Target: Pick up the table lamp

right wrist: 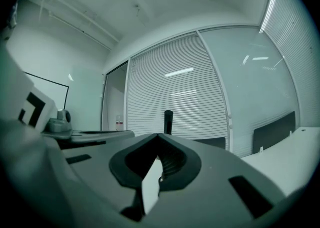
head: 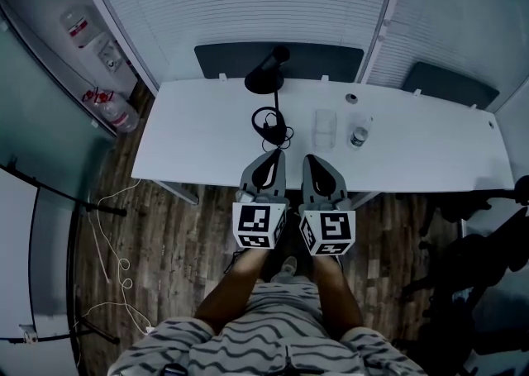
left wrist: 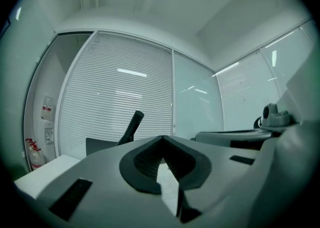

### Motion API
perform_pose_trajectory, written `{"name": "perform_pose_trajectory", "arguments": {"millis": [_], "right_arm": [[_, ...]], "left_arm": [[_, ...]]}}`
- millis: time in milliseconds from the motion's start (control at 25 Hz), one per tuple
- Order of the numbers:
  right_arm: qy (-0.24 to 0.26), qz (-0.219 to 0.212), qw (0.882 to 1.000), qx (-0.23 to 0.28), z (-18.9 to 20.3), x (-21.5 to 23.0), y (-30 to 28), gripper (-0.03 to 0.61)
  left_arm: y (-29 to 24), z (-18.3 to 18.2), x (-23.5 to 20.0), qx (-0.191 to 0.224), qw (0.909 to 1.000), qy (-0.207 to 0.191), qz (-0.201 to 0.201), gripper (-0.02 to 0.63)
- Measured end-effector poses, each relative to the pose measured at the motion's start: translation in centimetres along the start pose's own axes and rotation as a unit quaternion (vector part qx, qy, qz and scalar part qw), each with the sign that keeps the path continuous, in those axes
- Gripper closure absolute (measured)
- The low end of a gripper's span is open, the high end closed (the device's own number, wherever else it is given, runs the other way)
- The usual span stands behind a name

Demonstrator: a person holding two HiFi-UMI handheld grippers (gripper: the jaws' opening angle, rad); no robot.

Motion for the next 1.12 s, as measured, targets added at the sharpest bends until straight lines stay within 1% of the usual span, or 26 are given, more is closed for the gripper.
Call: {"name": "perform_pose_trajectory", "arguments": {"millis": [80, 240, 520, 800, 1120], "right_arm": [[-0.003, -0.004, 1.000, 0.000, 0.1, 0.9, -0.6, 0.567], [-0.008, -0.011, 1.000, -0.004, 0.5, 2.2, -1.9, 0.566], [-0.013, -0.022, 1.000, -0.008, 1.2, 3.4, -4.6, 0.566], [-0.002, -0.022, 1.000, -0.008, 1.4, 3.8, -7.3, 0.566], [0.000, -0.006, 1.000, -0.006, 1.8, 5.2, -10.5, 0.566]], "left_arm": [[-0.9, 0.1, 0.1, 0.001, 1.0000, 0.007, -0.004, 0.606], [-2.5, 0.7, -0.2, -0.004, 0.9999, 0.009, -0.010, 0.606], [-5.2, 2.0, -1.2, -0.019, 0.9997, -0.004, -0.014, 0.606], [-7.9, 3.0, -3.6, -0.029, 0.9995, -0.001, -0.016, 0.604], [-11.4, 4.9, -5.8, -0.041, 0.9991, 0.005, -0.009, 0.604]]}}
Point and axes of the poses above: the fingertips, and each gripper's own axes: y backward along the fingers, x to its right, z out of its underside, the point moved 9 cm from there along y, backward along the fingers, and after that the axes turned 3 degrees about x, right-handed, at the moved point
